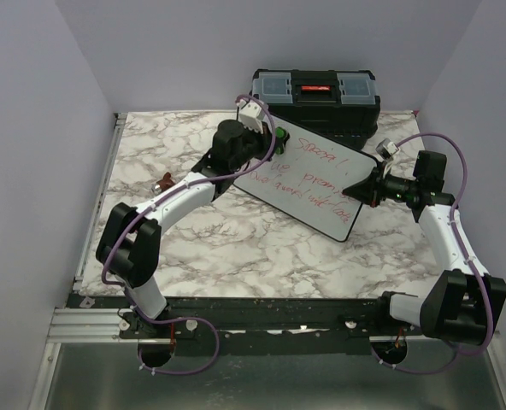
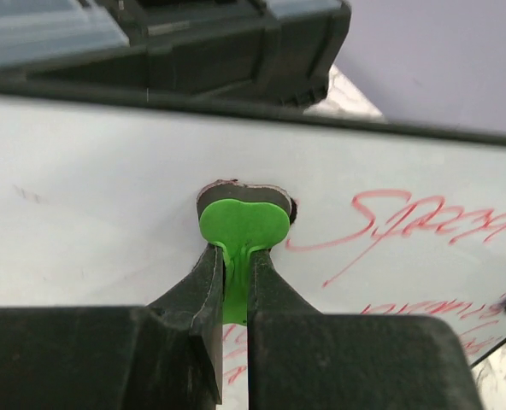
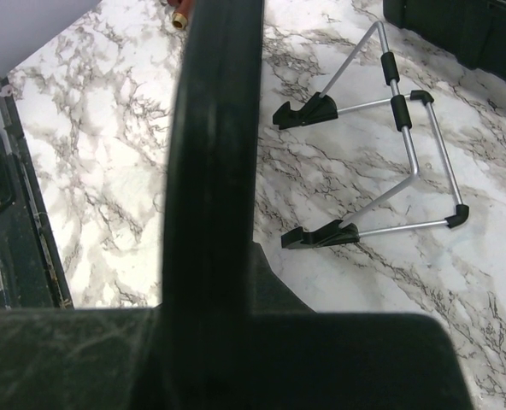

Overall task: Erase the whiteboard
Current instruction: Erase the whiteboard at the whiteboard stand.

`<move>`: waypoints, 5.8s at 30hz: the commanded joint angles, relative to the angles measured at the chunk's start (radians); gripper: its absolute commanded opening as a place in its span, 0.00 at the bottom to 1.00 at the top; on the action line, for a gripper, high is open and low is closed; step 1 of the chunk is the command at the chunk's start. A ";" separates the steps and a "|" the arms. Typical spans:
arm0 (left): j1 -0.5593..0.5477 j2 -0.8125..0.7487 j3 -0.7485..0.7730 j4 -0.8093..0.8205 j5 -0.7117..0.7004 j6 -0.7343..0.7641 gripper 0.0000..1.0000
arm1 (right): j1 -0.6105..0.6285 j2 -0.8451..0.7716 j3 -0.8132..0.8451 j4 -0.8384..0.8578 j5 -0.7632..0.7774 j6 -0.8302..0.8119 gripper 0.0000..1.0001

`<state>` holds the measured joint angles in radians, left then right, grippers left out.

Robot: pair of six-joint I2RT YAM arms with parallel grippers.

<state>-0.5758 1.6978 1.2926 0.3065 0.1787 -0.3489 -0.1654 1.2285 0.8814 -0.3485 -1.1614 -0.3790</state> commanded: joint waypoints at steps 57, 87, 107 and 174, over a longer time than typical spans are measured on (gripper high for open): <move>-0.059 0.060 0.196 -0.218 -0.099 0.097 0.00 | 0.038 -0.008 -0.004 -0.087 -0.116 -0.064 0.01; -0.066 0.020 -0.036 -0.124 -0.073 0.066 0.00 | 0.039 -0.006 -0.004 -0.087 -0.121 -0.064 0.01; -0.055 0.076 0.191 -0.198 -0.038 0.065 0.00 | 0.039 -0.015 -0.002 -0.091 -0.124 -0.066 0.01; -0.030 0.015 0.055 0.037 0.100 -0.285 0.00 | 0.041 -0.009 -0.004 -0.089 -0.123 -0.064 0.01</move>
<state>-0.6086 1.7096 1.3251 0.2234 0.2638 -0.5369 -0.1703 1.2304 0.8814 -0.3450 -1.1618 -0.3874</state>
